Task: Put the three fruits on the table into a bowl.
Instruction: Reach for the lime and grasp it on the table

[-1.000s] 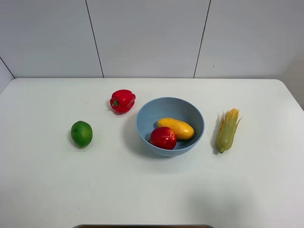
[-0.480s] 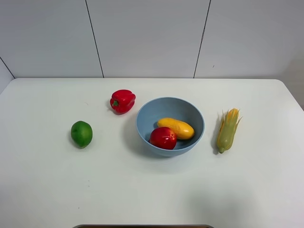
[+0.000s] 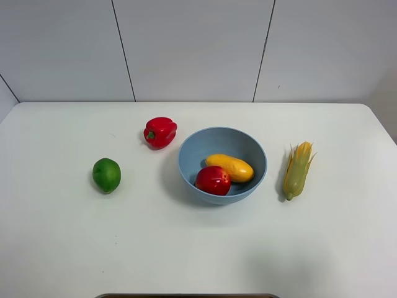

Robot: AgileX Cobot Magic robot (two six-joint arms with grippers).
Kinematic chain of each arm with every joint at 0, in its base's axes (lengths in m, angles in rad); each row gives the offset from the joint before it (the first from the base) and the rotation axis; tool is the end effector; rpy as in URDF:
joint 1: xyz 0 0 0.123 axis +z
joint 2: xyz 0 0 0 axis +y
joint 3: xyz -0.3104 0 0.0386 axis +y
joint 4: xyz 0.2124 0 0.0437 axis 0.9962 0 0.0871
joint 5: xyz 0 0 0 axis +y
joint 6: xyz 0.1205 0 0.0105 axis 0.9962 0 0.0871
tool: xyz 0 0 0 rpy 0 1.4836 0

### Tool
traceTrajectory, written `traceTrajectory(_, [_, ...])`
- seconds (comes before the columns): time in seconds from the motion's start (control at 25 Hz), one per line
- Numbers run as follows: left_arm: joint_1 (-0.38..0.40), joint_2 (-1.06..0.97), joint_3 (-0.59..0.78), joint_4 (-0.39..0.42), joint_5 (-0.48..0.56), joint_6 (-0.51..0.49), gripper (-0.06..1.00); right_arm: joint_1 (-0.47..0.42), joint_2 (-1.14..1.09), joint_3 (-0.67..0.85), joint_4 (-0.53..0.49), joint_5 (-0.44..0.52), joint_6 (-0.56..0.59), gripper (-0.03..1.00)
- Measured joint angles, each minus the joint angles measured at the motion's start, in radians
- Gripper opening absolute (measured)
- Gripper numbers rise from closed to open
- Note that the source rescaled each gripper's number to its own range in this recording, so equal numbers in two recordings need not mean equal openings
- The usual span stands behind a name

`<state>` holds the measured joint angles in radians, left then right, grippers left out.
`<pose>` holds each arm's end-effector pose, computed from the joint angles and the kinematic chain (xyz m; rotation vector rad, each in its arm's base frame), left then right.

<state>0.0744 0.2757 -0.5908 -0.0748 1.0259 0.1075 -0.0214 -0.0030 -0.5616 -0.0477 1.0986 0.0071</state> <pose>-0.0011 -0.0078 0.2816 0.0297 2.1915 0.0105 -0.0456 -0.0042 0.2590 0.0338 2.0170 -0.0657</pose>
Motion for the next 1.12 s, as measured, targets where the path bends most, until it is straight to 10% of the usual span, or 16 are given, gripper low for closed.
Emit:
traceTrajectory(0.64, [-0.010, 1.077, -0.486, -0.204, 0.001, 0.010, 1.00, 0.000, 0.000, 0.000, 0.000, 0.000, 0.000, 0.86])
traceTrajectory(1.12, [-0.245, 1.396, -0.525, -0.159, -0.212, -0.166, 1.00, 0.000, 0.000, 0.000, 0.000, 0.000, 0.000, 0.86])
